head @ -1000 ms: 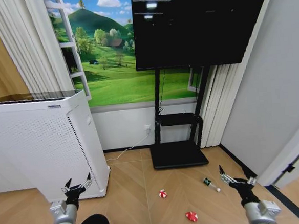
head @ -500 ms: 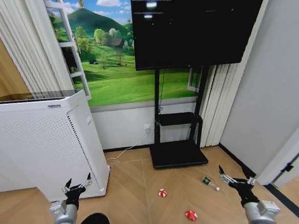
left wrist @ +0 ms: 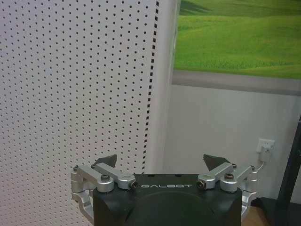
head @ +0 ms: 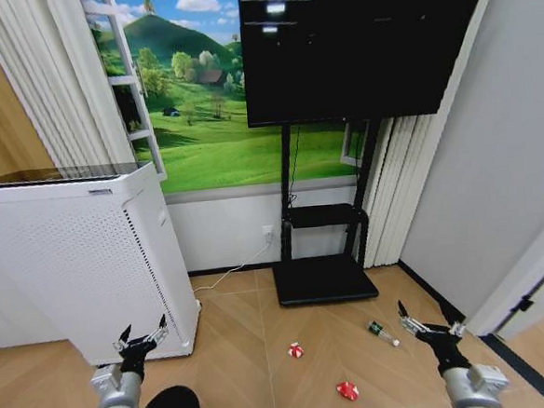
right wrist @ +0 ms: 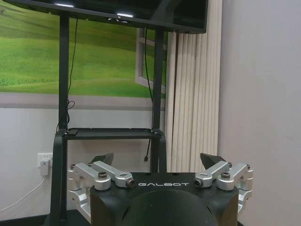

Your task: Pick up the trash bin and place the garbage on the floor into it.

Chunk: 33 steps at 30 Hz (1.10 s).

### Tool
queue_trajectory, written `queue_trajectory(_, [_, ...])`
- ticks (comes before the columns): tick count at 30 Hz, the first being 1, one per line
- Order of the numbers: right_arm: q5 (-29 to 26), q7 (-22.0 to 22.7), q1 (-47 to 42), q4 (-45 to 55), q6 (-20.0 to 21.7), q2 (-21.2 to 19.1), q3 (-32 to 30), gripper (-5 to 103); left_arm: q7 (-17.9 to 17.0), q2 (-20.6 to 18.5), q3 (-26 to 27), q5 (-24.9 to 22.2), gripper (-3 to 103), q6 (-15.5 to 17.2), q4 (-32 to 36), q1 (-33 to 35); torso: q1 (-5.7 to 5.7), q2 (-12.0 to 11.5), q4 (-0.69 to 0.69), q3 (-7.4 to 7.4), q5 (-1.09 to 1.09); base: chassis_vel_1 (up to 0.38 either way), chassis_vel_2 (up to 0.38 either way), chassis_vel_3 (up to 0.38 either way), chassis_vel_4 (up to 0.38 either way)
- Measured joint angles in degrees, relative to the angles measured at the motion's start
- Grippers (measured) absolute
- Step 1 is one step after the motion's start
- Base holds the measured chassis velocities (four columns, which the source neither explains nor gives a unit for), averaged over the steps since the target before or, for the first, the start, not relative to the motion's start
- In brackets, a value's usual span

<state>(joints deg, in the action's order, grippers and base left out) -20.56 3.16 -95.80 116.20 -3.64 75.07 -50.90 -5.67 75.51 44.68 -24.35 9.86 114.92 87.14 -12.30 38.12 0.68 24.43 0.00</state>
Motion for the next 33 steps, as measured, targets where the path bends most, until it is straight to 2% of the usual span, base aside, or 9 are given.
queue_trajectory(33, [0.05,0.01,-0.30,0.12,-0.21,0.14,0.04,100,0.71,-0.27,0.22,-0.09,100,-0.02,0.38,0.41,3.38,-8.67,0.00,-5.28,0.00,0.000,0.000,0.000,0.000])
